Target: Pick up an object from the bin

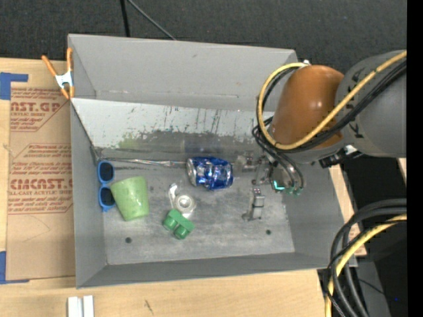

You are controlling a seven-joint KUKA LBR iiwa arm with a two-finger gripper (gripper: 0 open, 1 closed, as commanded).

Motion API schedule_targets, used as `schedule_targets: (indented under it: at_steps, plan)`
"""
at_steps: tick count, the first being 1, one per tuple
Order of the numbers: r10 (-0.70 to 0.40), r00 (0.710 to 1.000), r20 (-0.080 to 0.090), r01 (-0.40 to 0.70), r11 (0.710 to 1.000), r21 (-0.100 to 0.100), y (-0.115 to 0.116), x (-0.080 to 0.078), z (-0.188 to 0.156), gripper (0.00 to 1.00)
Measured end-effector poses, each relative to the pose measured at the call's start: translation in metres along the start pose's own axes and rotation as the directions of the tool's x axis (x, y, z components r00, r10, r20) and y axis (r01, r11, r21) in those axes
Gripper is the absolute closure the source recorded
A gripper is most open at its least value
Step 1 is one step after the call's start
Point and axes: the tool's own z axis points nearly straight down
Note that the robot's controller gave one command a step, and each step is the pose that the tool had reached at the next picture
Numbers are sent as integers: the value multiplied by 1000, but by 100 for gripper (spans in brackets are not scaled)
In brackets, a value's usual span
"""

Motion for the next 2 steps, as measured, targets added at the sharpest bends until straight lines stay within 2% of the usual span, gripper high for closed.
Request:
schedule_targets:
  at_steps: [1,2]
  plan:
    - [76,997,9,-76,997,-2,31,-47,22,0]
    - [244,970,6,-244,970,-3,47,-49,34,0]
